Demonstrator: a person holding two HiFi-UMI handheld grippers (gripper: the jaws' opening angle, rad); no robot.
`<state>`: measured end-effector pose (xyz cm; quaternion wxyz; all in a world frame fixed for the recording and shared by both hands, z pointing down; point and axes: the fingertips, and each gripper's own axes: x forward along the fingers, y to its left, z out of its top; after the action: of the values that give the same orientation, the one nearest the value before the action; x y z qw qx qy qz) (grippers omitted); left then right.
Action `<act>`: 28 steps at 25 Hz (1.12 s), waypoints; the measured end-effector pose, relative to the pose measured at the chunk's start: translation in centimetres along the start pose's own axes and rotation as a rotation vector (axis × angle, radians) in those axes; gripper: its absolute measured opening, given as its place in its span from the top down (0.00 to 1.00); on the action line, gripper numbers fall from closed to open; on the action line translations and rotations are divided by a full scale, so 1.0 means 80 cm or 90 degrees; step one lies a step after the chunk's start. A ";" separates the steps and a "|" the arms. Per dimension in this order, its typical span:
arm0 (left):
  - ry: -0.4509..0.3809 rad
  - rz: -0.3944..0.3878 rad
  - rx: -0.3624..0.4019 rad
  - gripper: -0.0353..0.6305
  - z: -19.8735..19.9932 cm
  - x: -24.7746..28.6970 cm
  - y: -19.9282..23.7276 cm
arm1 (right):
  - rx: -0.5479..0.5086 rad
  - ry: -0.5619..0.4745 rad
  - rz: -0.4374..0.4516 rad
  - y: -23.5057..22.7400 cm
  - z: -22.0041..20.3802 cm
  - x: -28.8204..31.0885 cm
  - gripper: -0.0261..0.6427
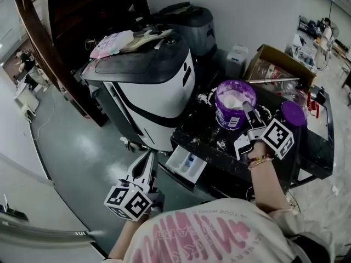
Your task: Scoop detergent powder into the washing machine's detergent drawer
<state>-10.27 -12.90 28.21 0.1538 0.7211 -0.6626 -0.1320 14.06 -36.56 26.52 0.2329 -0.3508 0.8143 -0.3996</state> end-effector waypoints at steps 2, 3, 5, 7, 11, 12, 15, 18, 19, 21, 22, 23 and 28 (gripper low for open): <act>-0.002 -0.003 -0.002 0.95 0.002 -0.008 -0.001 | 0.013 0.003 0.004 0.007 -0.007 -0.007 0.96; -0.004 -0.005 -0.004 0.94 0.003 -0.013 -0.001 | 0.019 0.007 0.005 0.009 -0.012 -0.011 0.96; -0.006 -0.006 -0.009 0.94 0.001 -0.022 0.000 | 0.033 0.018 0.004 0.013 -0.024 -0.019 0.96; -0.007 -0.011 -0.014 0.95 -0.002 -0.029 -0.001 | 0.054 0.028 0.000 0.014 -0.037 -0.029 0.96; -0.001 -0.020 -0.009 0.95 -0.009 -0.043 -0.004 | 0.075 0.042 -0.009 0.017 -0.060 -0.046 0.96; -0.001 -0.020 -0.008 0.95 -0.010 -0.047 -0.004 | 0.081 0.046 -0.010 0.018 -0.066 -0.050 0.96; -0.004 -0.024 -0.017 0.95 -0.012 -0.059 -0.003 | 0.103 0.060 -0.010 0.024 -0.085 -0.060 0.96; 0.003 -0.027 -0.019 0.95 -0.016 -0.070 -0.001 | 0.115 0.072 -0.016 0.025 -0.105 -0.069 0.96; 0.005 -0.028 -0.020 0.95 -0.017 -0.074 0.000 | 0.119 0.076 -0.019 0.026 -0.112 -0.072 0.96; 0.004 -0.029 -0.025 0.95 -0.018 -0.085 0.004 | 0.123 0.087 -0.026 0.027 -0.127 -0.078 0.96; 0.002 -0.028 -0.027 0.95 -0.017 -0.091 0.006 | 0.124 0.092 -0.029 0.028 -0.136 -0.081 0.96; 0.000 -0.028 -0.027 0.95 -0.016 -0.097 0.008 | 0.124 0.098 -0.032 0.030 -0.144 -0.084 0.96; -0.007 -0.022 -0.032 0.95 -0.017 -0.125 0.019 | 0.142 0.121 -0.039 0.038 -0.187 -0.097 0.96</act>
<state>-12.00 -2.99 29.96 0.1661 0.7278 -0.6471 -0.1551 8.05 -22.08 33.33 0.1800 -0.3080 0.7719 -0.5262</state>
